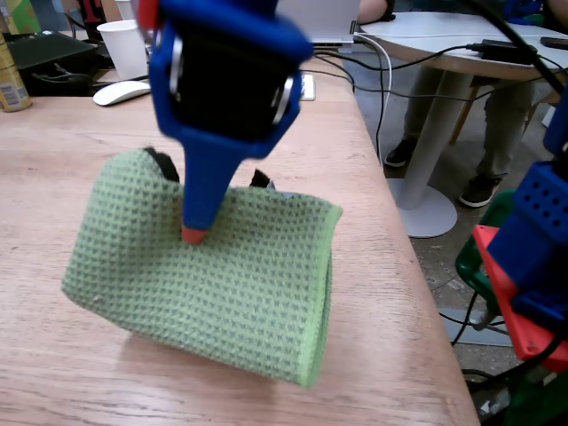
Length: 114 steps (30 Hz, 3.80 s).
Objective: Clean the table
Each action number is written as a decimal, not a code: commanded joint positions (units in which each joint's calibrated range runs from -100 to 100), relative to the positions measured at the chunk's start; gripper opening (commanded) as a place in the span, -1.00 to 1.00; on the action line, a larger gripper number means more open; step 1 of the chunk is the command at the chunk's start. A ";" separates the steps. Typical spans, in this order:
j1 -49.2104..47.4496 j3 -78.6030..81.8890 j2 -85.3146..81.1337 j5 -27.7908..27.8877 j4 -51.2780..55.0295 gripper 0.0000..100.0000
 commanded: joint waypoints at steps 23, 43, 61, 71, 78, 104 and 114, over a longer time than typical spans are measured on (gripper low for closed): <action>18.34 -1.13 22.09 0.73 -6.48 -1.00; 70.62 -37.28 41.13 12.99 -6.48 -1.00; 35.09 -36.80 1.51 7.52 11.42 -1.00; 18.00 -39.64 19.00 1.90 -14.20 -1.00; 15.63 -73.24 39.33 1.86 -11.90 -1.00; 6.66 -79.56 59.91 9.67 2.14 -1.00; 7.51 -80.60 61.63 9.67 13.30 -1.00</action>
